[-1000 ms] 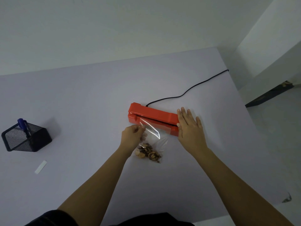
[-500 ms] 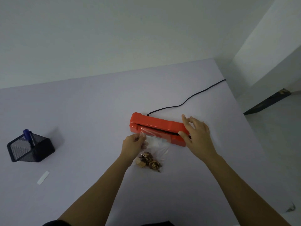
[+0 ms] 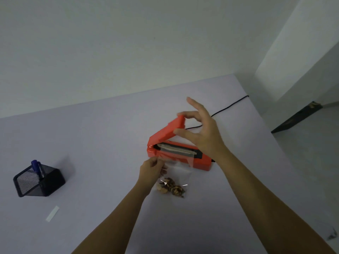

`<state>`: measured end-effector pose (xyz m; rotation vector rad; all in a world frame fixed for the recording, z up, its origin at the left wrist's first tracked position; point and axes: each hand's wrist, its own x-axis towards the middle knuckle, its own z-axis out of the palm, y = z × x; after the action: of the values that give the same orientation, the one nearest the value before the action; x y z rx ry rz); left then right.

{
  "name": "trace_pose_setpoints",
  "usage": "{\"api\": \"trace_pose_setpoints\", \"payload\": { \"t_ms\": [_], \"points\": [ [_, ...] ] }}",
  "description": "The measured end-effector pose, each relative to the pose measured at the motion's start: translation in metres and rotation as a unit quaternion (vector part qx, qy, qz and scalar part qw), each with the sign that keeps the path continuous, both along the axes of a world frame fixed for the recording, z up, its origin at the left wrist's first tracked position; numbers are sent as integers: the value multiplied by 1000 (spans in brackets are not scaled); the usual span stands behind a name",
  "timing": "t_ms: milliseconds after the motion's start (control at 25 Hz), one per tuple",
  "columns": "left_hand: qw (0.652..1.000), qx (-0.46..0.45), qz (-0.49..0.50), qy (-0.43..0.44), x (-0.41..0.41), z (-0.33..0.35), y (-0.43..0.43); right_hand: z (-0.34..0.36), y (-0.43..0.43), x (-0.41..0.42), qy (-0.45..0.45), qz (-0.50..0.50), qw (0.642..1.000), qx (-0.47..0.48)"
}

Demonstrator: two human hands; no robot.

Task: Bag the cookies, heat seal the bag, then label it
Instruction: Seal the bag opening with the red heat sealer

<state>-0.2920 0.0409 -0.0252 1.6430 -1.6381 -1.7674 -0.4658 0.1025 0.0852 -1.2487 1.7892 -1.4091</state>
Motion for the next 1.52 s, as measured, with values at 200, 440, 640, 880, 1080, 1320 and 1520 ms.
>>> {"api": "trace_pose_setpoints", "payload": {
  "t_ms": [200, 440, 640, 880, 1080, 1320, 1520],
  "points": [
    [1000, -1, -2, -14, 0, -1, 3, 28, -37, 24, -13, 133, 991, 13],
    [1000, -15, 2, 2, 2, -2, 4, -36, 23, 7, -44, -272, 953, 126],
    [993, -108, -49, -6, 3, 4, 3, -100, 72, 34, -84, -114, 870, 472],
    [961, -195, -182, -80, -3, 4, -4, -107, 44, 49, -166, -286, 895, 299],
    [918, -259, -257, -154, -15, 4, -7, -101, 33, 44, -79, -283, 895, 337],
    [926, -215, -255, -176, -22, 6, -11, -92, 24, 45, 3, -285, 902, 325],
    [927, -207, -257, -175, -23, 4, -13, -94, 29, 47, 17, -275, 916, 290]
  ]
}}
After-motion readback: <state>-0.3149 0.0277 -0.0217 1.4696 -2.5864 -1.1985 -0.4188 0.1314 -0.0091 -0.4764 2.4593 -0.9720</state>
